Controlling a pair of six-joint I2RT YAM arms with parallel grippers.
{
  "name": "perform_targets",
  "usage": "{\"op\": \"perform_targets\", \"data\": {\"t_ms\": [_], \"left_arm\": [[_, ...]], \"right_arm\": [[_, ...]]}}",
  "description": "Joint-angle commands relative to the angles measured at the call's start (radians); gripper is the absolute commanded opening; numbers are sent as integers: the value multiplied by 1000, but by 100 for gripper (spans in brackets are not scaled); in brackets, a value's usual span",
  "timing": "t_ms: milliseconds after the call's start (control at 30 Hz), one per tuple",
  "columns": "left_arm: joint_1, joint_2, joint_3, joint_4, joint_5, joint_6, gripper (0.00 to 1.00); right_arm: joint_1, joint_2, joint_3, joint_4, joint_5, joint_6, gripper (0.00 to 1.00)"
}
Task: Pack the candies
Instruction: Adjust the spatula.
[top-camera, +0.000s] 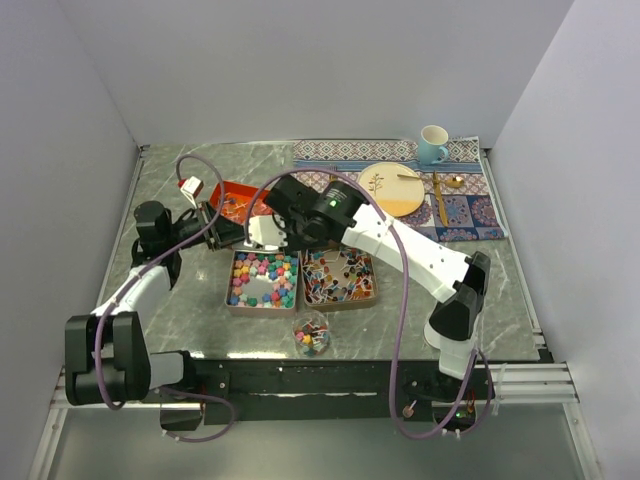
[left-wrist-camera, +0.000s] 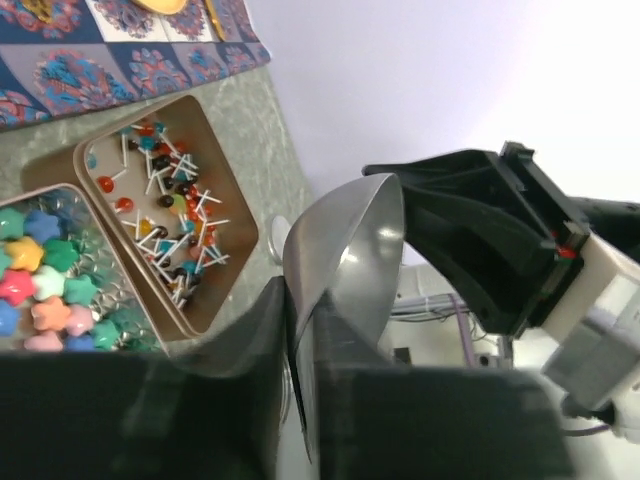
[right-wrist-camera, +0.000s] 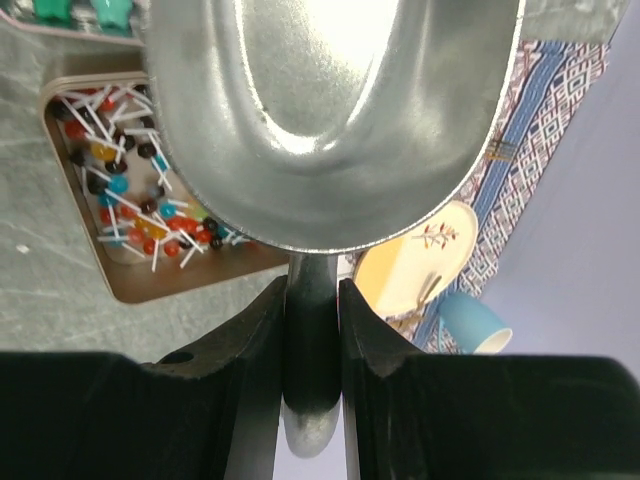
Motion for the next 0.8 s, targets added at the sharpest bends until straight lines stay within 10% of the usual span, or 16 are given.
{"op": "perform_targets", "data": {"t_ms": [0,167,300,367,433,567,767], "left_arm": [[-10,4,46,43,56,25,1],[-12,22,38,132,121,-61,1],[-12,57,83,103,188,-25,1],[-12,71,113,60,213,20,1],[-12,80,138,-21,225,95,1],[-12,85,137,-52,227,140,1],[1,61,136,-153,217,215,1]], "right_arm": [[6,-57,-31,112,-34,12,0],[-4,-92,-104,207,-45,56,2],[-98,-120,-80,204,-236,153,70],[-160,-121,-36,139,-483,207,73],[-288,-135,-2,117,-670,241,100],[-422,-201,-49,98,-991,196,100],[-436,-330,-261,201,-1057,178,100]]}}
